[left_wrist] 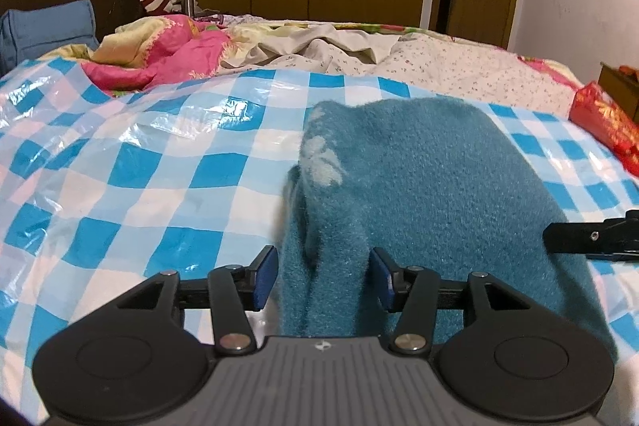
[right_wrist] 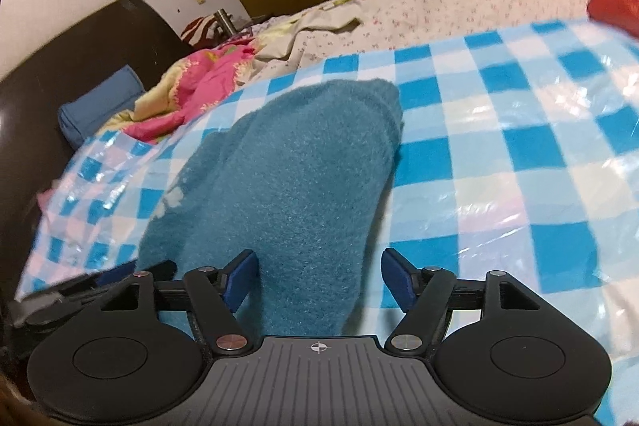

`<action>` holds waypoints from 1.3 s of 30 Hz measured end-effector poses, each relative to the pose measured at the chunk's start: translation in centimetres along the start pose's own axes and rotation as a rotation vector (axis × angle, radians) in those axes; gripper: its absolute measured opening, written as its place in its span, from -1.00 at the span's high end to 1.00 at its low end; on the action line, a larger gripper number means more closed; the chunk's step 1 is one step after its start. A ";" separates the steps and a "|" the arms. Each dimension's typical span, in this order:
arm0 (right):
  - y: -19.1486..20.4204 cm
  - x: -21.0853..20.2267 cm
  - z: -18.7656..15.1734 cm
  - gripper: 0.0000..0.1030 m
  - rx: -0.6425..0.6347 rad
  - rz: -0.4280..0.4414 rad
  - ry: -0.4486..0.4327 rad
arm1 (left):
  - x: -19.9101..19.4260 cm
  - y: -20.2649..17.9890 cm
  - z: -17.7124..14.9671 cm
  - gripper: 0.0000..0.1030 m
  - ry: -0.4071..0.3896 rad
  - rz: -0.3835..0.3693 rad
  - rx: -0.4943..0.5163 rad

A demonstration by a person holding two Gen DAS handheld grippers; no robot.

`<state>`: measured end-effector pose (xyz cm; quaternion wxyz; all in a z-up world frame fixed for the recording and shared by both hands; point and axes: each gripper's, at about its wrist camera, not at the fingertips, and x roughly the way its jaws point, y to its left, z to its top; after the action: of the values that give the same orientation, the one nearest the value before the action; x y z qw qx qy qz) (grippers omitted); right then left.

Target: Fold small clothes

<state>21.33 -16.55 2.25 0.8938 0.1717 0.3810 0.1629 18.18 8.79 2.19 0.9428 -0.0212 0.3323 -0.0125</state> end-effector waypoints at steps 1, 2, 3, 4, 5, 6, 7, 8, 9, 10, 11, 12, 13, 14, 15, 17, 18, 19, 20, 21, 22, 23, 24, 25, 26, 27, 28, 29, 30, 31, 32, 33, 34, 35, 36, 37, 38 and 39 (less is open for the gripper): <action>-0.4 0.1 0.0 -0.37 0.026 0.021 0.006 | 0.1 0.1 0.0 -0.21 0.001 -0.007 -0.004; -0.7 0.2 0.0 -0.37 0.046 0.040 0.011 | 0.2 0.2 -0.1 -0.26 0.003 -0.011 -0.005; -1.0 0.4 0.0 -0.38 0.062 0.055 0.018 | 0.3 0.3 -0.2 -0.29 0.006 -0.012 -0.002; -1.2 0.7 -0.1 -0.40 0.076 0.069 0.025 | 0.5 0.4 -0.2 -0.35 0.008 -0.012 0.002; -1.4 1.0 -0.1 -0.42 0.090 0.080 0.034 | 0.5 0.5 -0.2 -0.39 0.008 -0.013 0.004; -1.6 1.3 -0.1 -0.42 0.107 0.096 0.040 | 0.6 0.6 -0.2 -0.40 0.011 -0.019 0.003; -1.7 1.5 -0.2 -0.42 0.121 0.112 0.044 | 0.6 0.9 -0.1 -0.41 0.018 -0.029 -0.002; -1.7 1.9 -0.2 -0.44 0.134 0.125 0.051 | 0.7 1.1 -0.1 -0.42 0.022 -0.038 -0.010; -1.7 2.4 -0.1 -0.45 0.149 0.137 0.063 | 0.7 1.3 -0.1 -0.42 0.025 -0.047 -0.016; -1.7 3.0 -0.1 -0.55 0.165 0.153 0.080 | 0.7 1.5 -0.1 -0.45 0.024 -0.053 -0.015; -1.7 3.6 0.0 -0.61 0.178 0.165 0.094 | 0.7 1.6 -0.2 -0.45 0.023 -0.055 -0.007; -1.5 4.2 -0.1 -0.62 0.186 0.163 0.102 | 0.7 1.7 -0.2 -0.45 0.022 -0.054 0.003; -1.3 4.6 -0.2 -0.62 0.185 0.159 0.110 | 0.7 1.7 -0.2 -0.45 0.019 -0.049 0.012; -0.7 4.8 -0.3 -0.59 0.168 0.149 0.110 | 0.6 1.8 -0.2 -0.43 0.015 -0.043 0.020; -0.2 4.9 -0.3 -0.59 0.151 0.141 0.110 | 0.5 2.0 -0.2 -0.43 0.011 -0.038 0.026; 0.9 5.0 -0.1 -0.57 0.128 0.137 0.118 | 0.4 2.8 -0.2 -0.42 0.011 -0.031 0.022; 1.3 5.2 -0.1 -0.57 0.122 0.136 0.120 | 0.3 3.2 -0.2 -0.42 0.012 -0.029 0.017; 1.7 5.4 0.0 -0.56 0.114 0.138 0.123 | 0.1 3.8 -0.2 -0.42 0.012 -0.024 0.011; 2.1 5.6 0.0 -0.55 0.110 0.141 0.126 | -0.1 4.3 -0.2 -0.42 0.011 -0.016 0.008; 2.7 5.8 0.0 -0.55 0.105 0.145 0.130 | -0.2 4.8 -0.2 -0.42 0.011 -0.008 0.005; 3.1 6.1 0.0 -0.55 0.099 0.150 0.134 | -0.4 5.4 -0.3 -0.42 0.010 0.005 0.001; 3.8 6.4 -0.1 -0.55 0.088 0.154 0.141 | -0.5 5.9 -0.3 -0.42 0.009 0.016 -0.003; 4.5 6.6 -0.2 -0.55 0.072 0.157 0.146 | -0.7 6.4 -0.4 -0.42 0.007 0.028 -0.007; 5.2 6.9 -0.3 -0.55 0.058 0.157 0.149 | -0.9 7.0 -0.5 -0.42 0.006 0.042 -0.012; 6.0 7.1 -0.4 -0.55 0.040 0.156 0.154 | -1.0 7.4 -0.5 -0.42 0.006 0.052 -0.016; 6.8 7.4 -0.5 -0.55 0.022 0.157 0.158 | -1.1 7.9 -0.5 -0.42 0.006 0.062 -0.019; 7.4 7.6 -0.6 -0.55 0.008 0.153 0.161 | -1.2 8.3 -0.6 -0.42 0.007 0.072 -0.018; 8.0 8.0 -0.5 -0.55 -0.001 0.149 0.165 | -1.3 8.6 -0.6 -0.42 0.009 0.084 -0.012; 8.7 8.4 -0.4 -0.55 -0.010 0.144 0.171 | -1.4 8.9 -0.6 -0.42 0.011 0.095 -0.004; 9.2 8.7 -0.3 -0.55 -0.017 0.138 0.172 | -1.4 9.2 -0.6 -0.42 0.013 0.105 0.002; 9.6 8.9 -0.2 -0.55 -0.027 0.133 0.171 | -1.4 9.4 -0.5 -0.42 0.013 0.114 0.006; 10.2 9.2 0.0 -0.55 -0.044 0.129 0.167 | -1.5 9.6 -0.5 -0.42 0.013 0.123 0.010; 10.6 9.3 0.0 -0.54 -0.055 0.127 0.165 | -1.4 9.8 -0.4 -0.42 0.013 0.133 0.013; 10.9 9.5 0.1 -0.54 -0.064 0.126 0.166 | -1.4 10.1 -0.4 -0.42 0.014 0.144 0.016; 11.3 9.7 0.0 -0.54 -0.064 0.125 0.170 | -1.4 10.4 -0.4 -0.42 0.014 0.156 0.016; 11.7 9.8 -0.1 -0.54 -0.059 0.122 0.175 | -1.4 10.8 -0.4 -0.42 0.015 0.167 0.010; 12.2 10.1 -0.1 -0.54 -0.058 0.118 0.180 | -1.4 11.2 -0.4 -0.42 0.017 0.173 0.000; 12.6 10.3 -0.2 -0.54 -0.057 0.112 0.181 | -1.5 11.5 -0.4 -0.42 0.020 0.177 -0.013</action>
<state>25.94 -0.94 1.13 0.8497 0.1520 0.4452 0.2382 16.91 20.33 2.27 0.9367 0.0021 0.3424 0.0731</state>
